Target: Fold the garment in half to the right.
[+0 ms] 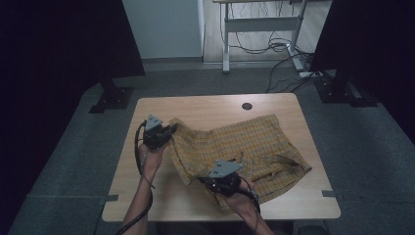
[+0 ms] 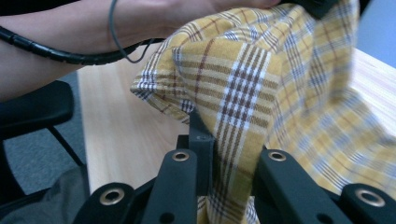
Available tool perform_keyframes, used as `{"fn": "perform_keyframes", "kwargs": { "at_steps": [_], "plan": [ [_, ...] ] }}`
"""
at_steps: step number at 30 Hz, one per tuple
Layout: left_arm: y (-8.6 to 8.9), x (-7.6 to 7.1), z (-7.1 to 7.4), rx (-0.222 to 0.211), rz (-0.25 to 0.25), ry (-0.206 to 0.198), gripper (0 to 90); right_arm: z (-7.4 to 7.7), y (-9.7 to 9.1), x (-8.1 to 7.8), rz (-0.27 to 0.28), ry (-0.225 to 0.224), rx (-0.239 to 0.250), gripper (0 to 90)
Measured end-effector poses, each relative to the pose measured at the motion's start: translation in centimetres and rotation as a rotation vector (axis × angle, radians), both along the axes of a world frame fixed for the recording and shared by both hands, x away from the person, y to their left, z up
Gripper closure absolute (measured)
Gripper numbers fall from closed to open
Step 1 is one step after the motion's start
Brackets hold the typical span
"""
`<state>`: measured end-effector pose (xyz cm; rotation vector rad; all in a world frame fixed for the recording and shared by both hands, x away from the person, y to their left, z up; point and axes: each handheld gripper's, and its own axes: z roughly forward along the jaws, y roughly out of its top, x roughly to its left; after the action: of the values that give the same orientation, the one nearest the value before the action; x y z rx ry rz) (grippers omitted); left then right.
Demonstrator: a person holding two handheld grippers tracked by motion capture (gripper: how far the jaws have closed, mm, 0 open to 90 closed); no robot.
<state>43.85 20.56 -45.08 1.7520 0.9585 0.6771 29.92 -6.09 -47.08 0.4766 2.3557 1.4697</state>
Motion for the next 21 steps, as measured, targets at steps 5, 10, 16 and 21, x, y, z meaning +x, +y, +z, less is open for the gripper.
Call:
{"fn": "perform_keyframes", "kwargs": {
  "at_steps": [5, 10, 16, 21],
  "plan": [
    [-3.4, 0.8, -1.6, 0.044, -0.015, -0.041, 84.6, -0.6, -3.4, 0.3, -0.07, 0.008, -0.001, 81.6],
    [-7.0, 1.9, -4.5, 0.149, -0.026, -0.023, 84.4, -2.3, -6.2, 0.6, -0.135, 0.036, -0.014, 81.5],
    [-10.1, 2.8, -7.7, 0.304, -0.032, 0.04, 83.4, -5.3, -8.0, 1.1, -0.168, 0.083, -0.087, 81.5],
    [-10.8, 2.9, -9.3, 0.386, -0.039, 0.09, 82.6, -7.5, -8.4, 1.6, -0.152, 0.152, -0.111, 81.5]
  ]
}}
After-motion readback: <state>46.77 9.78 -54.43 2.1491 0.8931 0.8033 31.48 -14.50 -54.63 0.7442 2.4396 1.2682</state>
